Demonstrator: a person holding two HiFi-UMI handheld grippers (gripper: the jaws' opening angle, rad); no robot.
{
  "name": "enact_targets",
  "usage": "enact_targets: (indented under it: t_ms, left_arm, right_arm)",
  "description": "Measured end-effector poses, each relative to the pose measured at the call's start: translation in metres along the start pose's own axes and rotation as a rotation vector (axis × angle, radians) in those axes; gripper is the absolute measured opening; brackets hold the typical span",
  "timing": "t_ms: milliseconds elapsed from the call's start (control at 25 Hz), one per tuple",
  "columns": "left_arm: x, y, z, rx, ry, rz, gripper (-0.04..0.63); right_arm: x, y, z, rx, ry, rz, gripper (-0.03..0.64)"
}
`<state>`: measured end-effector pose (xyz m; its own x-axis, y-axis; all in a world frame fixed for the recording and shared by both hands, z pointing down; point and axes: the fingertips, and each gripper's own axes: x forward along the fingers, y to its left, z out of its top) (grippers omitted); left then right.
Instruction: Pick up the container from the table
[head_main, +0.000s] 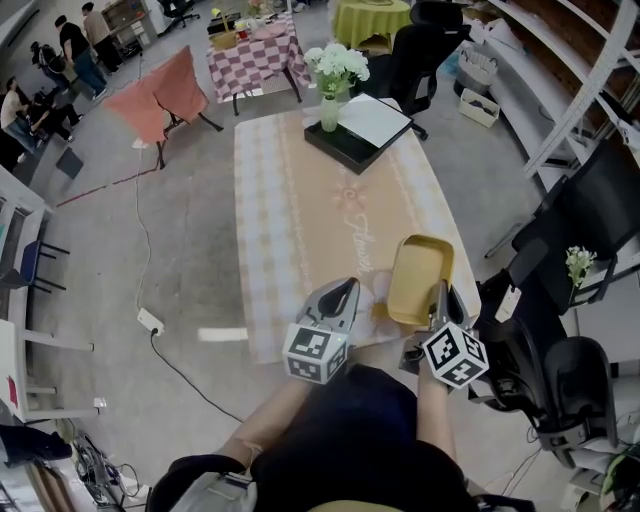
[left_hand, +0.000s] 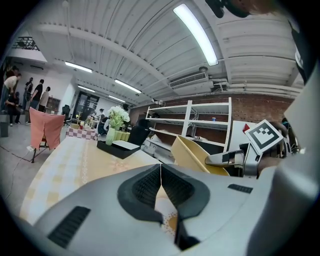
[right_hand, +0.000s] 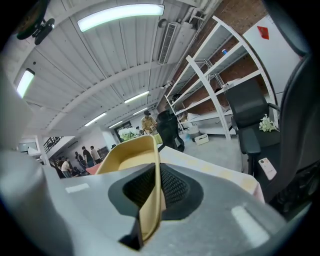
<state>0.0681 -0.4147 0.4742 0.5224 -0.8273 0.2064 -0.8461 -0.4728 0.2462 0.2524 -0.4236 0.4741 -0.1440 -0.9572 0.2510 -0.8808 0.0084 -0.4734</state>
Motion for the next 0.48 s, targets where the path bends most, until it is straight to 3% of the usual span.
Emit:
enact_targets:
  t_ms: [480]
  left_arm:
    - [0.0097,-0.0089,-0.0053,0.008,0.022,-0.032,0.011]
  right_arm:
    - [-0.0017,-0.0066,-0.0045,0.013,0.013,-0.011,0.025]
